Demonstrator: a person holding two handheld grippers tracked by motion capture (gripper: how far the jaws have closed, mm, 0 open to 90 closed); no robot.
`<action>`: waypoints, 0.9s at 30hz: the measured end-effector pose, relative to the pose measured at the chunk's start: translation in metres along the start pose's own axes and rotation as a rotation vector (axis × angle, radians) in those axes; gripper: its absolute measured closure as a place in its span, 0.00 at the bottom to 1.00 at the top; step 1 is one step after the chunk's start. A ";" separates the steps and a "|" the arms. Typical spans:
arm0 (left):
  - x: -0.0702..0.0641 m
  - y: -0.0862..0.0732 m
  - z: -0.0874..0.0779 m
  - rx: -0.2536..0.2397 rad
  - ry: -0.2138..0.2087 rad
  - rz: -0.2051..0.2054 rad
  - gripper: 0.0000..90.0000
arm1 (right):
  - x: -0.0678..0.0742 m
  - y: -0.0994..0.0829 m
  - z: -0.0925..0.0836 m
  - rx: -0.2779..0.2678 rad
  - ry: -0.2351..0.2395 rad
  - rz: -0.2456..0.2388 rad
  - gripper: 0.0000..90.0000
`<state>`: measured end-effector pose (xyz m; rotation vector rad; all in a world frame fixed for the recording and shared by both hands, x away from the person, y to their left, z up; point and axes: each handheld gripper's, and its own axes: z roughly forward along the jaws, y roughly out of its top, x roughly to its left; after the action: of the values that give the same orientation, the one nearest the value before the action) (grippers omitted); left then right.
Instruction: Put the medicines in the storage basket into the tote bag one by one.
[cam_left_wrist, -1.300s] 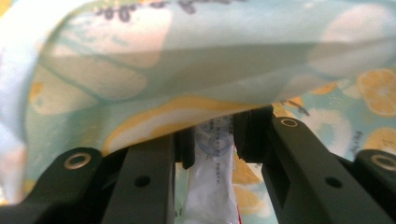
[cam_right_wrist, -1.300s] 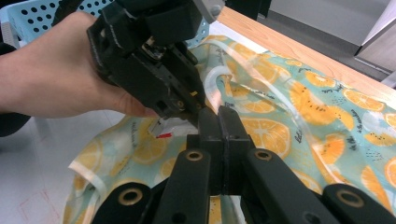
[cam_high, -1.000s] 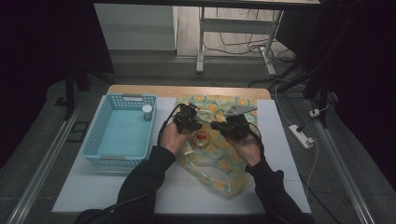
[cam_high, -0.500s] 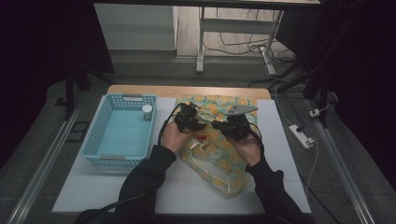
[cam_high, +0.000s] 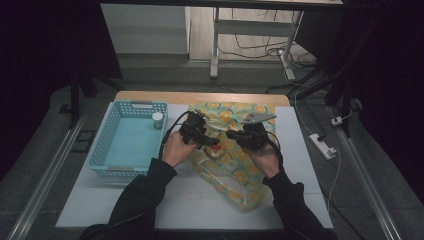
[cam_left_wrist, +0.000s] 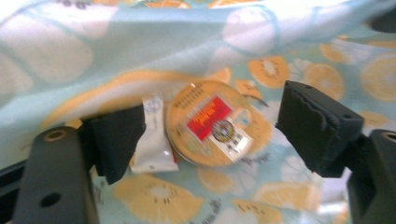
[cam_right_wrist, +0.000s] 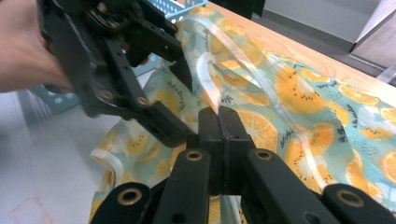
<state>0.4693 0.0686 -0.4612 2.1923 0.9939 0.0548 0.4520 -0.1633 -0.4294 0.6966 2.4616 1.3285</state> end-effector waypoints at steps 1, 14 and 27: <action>0.000 -0.001 -0.003 -0.002 0.003 0.004 0.19 | 0.000 0.000 0.000 0.003 0.002 0.000 1.00; 0.012 -0.017 -0.040 -0.053 0.005 0.007 0.03 | 0.002 0.001 0.000 0.011 0.013 -0.007 1.00; 0.037 -0.038 -0.065 -0.085 0.035 -0.020 0.00 | 0.002 0.000 0.001 0.016 0.017 -0.008 1.00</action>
<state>0.4505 0.1488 -0.4458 2.1107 1.0144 0.1244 0.4509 -0.1613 -0.4302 0.6816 2.4881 1.3184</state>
